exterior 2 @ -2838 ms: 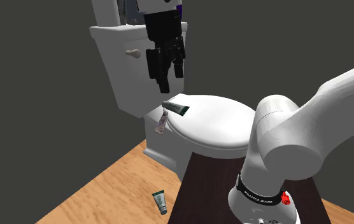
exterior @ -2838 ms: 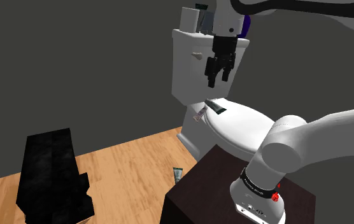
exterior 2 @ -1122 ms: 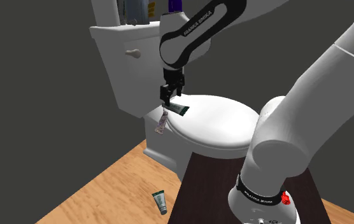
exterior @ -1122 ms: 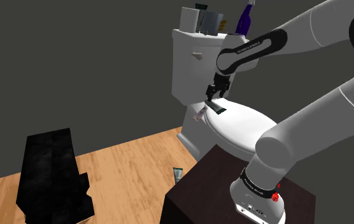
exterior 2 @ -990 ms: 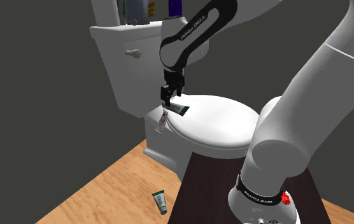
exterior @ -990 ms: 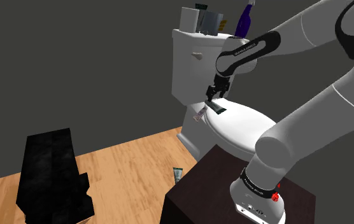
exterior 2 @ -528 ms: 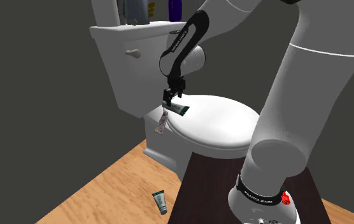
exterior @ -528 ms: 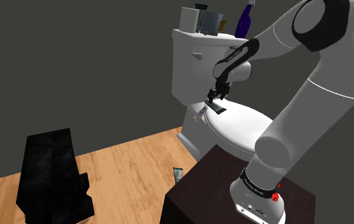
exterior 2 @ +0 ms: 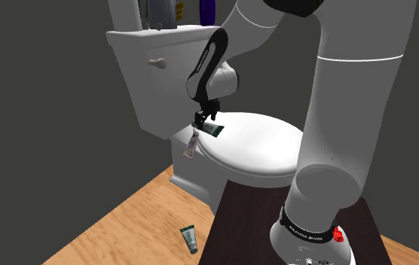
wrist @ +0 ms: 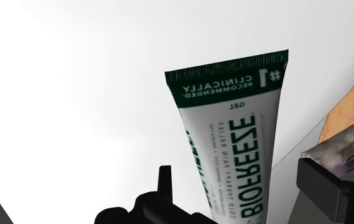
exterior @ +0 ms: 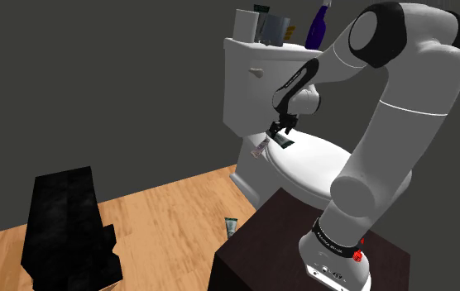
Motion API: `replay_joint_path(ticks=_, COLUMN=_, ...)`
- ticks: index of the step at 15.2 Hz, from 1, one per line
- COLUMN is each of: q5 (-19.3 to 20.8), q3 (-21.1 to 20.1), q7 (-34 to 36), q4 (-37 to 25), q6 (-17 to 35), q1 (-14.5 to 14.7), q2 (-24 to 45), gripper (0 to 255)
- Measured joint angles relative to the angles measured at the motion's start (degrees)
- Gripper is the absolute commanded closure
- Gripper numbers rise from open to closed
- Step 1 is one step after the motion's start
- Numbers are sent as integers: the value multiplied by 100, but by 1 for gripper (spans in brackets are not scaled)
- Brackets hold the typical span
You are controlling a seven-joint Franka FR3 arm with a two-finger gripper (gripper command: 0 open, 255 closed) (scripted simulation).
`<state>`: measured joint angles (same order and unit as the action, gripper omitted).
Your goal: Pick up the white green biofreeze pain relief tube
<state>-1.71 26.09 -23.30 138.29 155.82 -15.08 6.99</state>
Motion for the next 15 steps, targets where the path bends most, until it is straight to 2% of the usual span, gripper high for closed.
replay_joint_path(ticks=3, q5=-179, q3=-63, q7=-119, q4=10, q6=178, q1=-38, q2=186, gripper=0)
replay_joint_path(ticks=4, q5=-189, q3=-66, q7=-127, q4=19, q6=195, q1=-41, q2=193, gripper=255)
replay_joint_path(ticks=15, q5=-159, q3=-54, q7=-102, q4=30, q6=180, q1=-30, q2=162, gripper=255)
